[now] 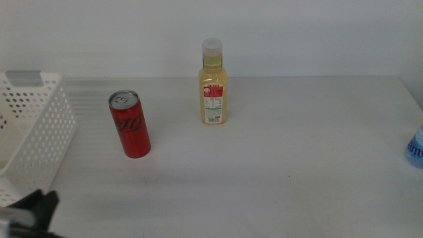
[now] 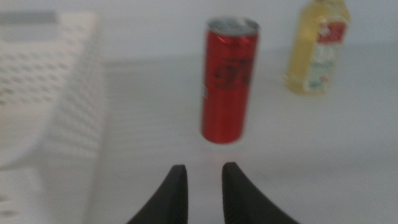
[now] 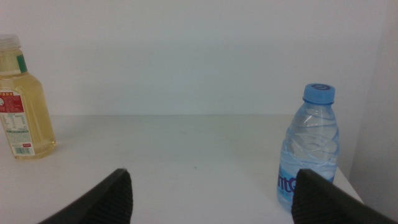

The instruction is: Use arms to grab the bottles and put them into the dustbin to the left of the table.

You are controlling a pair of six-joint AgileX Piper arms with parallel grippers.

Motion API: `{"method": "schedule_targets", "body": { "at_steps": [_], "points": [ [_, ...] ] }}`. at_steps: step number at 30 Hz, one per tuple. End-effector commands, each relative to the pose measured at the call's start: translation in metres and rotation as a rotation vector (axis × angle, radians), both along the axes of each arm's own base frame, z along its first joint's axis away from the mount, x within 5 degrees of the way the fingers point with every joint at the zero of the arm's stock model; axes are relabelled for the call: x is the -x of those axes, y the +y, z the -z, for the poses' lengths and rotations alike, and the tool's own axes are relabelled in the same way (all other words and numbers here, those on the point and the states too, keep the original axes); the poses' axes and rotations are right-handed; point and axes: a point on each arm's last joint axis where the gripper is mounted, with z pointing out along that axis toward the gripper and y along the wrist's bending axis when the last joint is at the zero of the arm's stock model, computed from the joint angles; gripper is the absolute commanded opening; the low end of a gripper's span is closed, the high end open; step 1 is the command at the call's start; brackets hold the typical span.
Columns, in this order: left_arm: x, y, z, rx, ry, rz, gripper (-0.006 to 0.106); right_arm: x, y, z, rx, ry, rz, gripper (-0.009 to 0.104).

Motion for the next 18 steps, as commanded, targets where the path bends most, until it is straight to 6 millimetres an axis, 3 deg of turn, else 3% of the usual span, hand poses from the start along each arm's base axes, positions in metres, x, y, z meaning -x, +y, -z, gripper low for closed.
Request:
{"method": "schedule_targets", "body": {
  "at_steps": [1, 18],
  "points": [
    [-0.009, -0.006, -0.003, 0.032, -0.058, 0.043, 0.018, 0.003, -0.001, -0.011, 0.021, -0.112, 0.011, 0.067],
    [-0.055, -0.018, 0.024, 0.057, -0.077, 0.070, 0.018, 0.003, -0.001, -0.011, 0.021, -0.112, 0.011, 0.067]
  ]
}}
